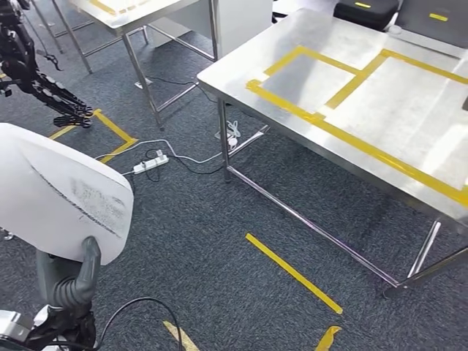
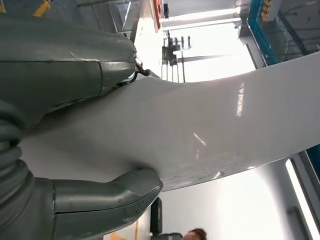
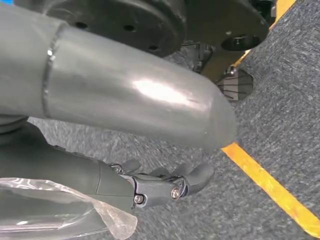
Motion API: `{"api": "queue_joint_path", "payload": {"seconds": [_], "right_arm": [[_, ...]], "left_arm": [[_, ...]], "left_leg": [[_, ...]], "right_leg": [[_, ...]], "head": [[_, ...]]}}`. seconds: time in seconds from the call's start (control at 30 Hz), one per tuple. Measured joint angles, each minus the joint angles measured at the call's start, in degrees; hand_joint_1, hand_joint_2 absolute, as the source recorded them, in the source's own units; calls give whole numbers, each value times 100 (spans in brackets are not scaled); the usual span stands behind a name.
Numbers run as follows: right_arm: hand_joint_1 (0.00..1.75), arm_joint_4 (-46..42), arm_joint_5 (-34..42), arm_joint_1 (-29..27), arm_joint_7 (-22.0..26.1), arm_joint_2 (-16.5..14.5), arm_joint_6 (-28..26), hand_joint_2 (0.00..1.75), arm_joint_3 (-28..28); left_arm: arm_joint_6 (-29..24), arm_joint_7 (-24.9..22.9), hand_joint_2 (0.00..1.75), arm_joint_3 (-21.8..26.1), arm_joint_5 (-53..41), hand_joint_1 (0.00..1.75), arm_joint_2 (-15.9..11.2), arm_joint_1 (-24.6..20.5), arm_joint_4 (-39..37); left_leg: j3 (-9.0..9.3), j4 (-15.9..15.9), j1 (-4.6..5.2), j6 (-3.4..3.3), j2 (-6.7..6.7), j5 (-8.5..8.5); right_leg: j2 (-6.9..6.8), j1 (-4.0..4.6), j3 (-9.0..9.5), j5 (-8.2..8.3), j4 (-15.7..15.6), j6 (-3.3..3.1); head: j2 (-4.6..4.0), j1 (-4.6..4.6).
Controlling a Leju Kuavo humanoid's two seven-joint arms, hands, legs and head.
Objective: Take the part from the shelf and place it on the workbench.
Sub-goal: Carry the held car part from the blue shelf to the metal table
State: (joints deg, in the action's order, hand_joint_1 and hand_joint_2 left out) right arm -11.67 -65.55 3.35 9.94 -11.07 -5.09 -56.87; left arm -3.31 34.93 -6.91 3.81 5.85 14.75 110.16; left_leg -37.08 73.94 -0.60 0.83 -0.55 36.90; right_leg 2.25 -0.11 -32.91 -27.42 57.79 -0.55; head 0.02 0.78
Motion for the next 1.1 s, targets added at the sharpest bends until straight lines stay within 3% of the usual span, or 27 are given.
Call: {"api": "queue_joint_path", "payload": {"seconds": [0.03,0.07,0.13,0.2,0.27,0.3,0.37,0.43,0.5,0.53,0.57,0.63,0.7,0.8,0.87,0.93,1.0,1.03,1.1], "right_arm": [[0,0,12,-5,0,-3,1,0,0],[0,0,22,-10,-1,-5,1,0,-1],[0,0,32,-8,-5,-13,2,0,-2],[0,0,33,-2,-13,-20,2,0,-2],[0,0,32,-20,-16,-23,1,0,-2],[0,0,29,-34,-16,-23,1,0,-2],[0,0,25,-41,-14,-24,-2,0,-2],[0,0,22,-27,-10,-25,-2,0,-2],[0,0,16,-26,-5,-24,-1,0,-2],[0,0,9,-32,-3,-24,0,0,-2],[0,0,2,-38,-2,-23,0,0,-2],[0,0,-8,-32,-1,-23,-1,0,-2],[0,0,-10,-15,2,-26,-1,0,-2],[0,0,-12,-29,4,-27,0,0,-2],[0,0,-11,-32,4,-27,-2,0,-3],[0,0,-10,-15,4,-27,-3,0,-4],[0,0,-11,-12,4,-27,-2,0,-4],[0,0,-12,-18,4,-27,-1,0,-4],[0,0,-14,-27,26,-28,-1,0,-4]], "left_arm": [[18,-4,175,0,-2,175,-1,-3,0],[34,-8,175,0,-3,175,-2,-9,0],[59,-13,175,2,-4,175,-1,-27,0],[76,-20,175,7,-5,175,0,-48,-2],[102,-17,175,10,-2,175,4,-70,-4],[130,-7,175,11,11,175,9,-84,-4],[206,34,175,16,58,175,30,-101,-3],[259,58,175,25,96,175,45,-98,-2],[281,73,175,31,103,175,50,-96,-2],[292,82,175,32,108,175,53,-99,-2],[302,87,175,34,112,175,56,-99,-2],[316,92,175,40,120,175,60,-100,-2],[320,90,175,51,123,175,61,-103,-1],[328,87,175,57,126,175,62,-117,1],[331,87,175,62,126,175,62,-123,4],[331,85,175,74,126,175,61,-112,8],[331,83,175,83,126,175,60,-100,9],[330,83,175,84,126,175,59,-99,9],[319,81,175,87,123,175,58,-100,9]], "left_leg": [[6,-53,1,-16,20,-117],[105,-310,1,-36,55,-320],[401,-1046,-11,-79,302,-713],[561,-1471,-15,-97,512,-827],[577,-1545,-1,-120,460,-814],[586,-1575,-1,-149,387,-831],[607,-1639,-13,-215,224,-866],[609,-1654,-6,-248,42,-870],[609,-1654,1,-252,-143,-861],[612,-1653,0,-248,-225,-853],[622,-1652,-3,-238,-302,-843],[656,-1645,7,-192,-432,-807],[686,-1627,40,-130,-541,-771],[734,-1612,37,-45,-657,-726],[667,-1380,1,7,-438,-538],[369,-699,-16,26,-122,-172],[46,-51,-12,17,-14,39],[-7,18,-7,0,4,-17],[175,-472,6,-62,69,-417]], "right_leg": [[89,6,6,1,3,-1],[178,8,14,2,7,0],[338,10,9,2,26,17],[479,-3,-46,18,49,74],[609,-32,-119,51,40,156],[592,-37,-151,45,52,186],[297,-18,-313,-133,321,237],[-70,-10,-639,-491,1007,279],[-177,-31,-904,-670,1563,317],[-205,-43,-894,-608,1556,333],[-247,-56,-768,-459,1330,344],[-486,-48,-326,-140,546,348],[-652,-21,-53,-29,79,282],[-500,-5,-39,-31,36,145],[-367,-22,-30,-11,20,65],[-220,-26,-29,-2,16,12],[-51,-10,-28,2,17,-8],[36,0,-23,4,18,-10],[193,10,-4,5,20,-9]], "head": [[0,2],[0,2],[0,3],[0,5],[0,6],[0,7],[0,39],[0,67],[0,67],[0,68],[0,68],[0,73],[0,64],[0,48],[0,31],[0,4],[0,-3],[0,-2],[0,-2]]}}
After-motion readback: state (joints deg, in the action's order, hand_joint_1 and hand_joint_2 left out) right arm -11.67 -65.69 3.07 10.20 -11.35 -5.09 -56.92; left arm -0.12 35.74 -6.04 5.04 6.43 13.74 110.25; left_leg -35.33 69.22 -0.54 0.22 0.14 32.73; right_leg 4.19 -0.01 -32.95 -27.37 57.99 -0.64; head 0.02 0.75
